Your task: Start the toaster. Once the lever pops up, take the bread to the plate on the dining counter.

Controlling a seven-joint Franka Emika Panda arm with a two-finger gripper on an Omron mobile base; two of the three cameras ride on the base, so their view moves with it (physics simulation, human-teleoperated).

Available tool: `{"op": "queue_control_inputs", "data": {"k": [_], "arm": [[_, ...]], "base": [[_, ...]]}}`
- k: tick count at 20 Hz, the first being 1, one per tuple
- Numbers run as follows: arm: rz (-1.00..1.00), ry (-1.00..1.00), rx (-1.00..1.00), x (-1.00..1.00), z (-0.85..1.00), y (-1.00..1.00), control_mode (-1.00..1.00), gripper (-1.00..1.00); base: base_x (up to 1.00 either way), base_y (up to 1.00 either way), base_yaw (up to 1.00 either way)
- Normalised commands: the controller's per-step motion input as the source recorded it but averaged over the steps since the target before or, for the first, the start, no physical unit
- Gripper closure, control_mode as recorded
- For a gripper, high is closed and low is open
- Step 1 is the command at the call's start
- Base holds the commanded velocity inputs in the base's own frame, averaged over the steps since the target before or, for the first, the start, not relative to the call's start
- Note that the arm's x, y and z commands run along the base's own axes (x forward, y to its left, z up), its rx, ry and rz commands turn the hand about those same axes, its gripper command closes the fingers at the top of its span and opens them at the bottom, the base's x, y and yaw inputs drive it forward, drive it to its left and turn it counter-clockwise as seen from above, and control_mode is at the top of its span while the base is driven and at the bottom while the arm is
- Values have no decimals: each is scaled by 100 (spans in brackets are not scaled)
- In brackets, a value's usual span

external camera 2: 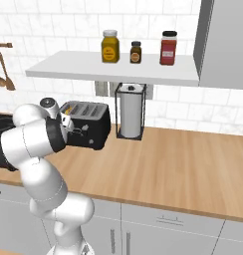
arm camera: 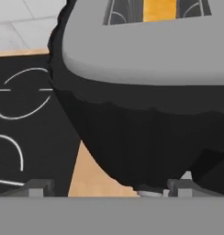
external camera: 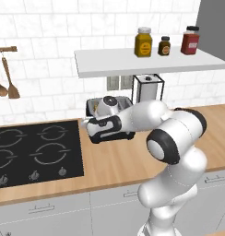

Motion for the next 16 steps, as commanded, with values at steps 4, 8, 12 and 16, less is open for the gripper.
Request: {"op": "queue_control_inputs", "data": {"k": [4, 8, 12, 16], "arm": [[0, 4, 0, -29, -74, -8, -100, -100], [0, -1, 0, -30, -45, 0, -100, -100], [0, -17, 0, -46, 0, 1, -100, -100], [0, -19, 0, -58, 9, 0, -100, -100]], "base": [[0, 0, 0], [0, 0, 0], [0, 0, 0], [0, 0, 0]]}}
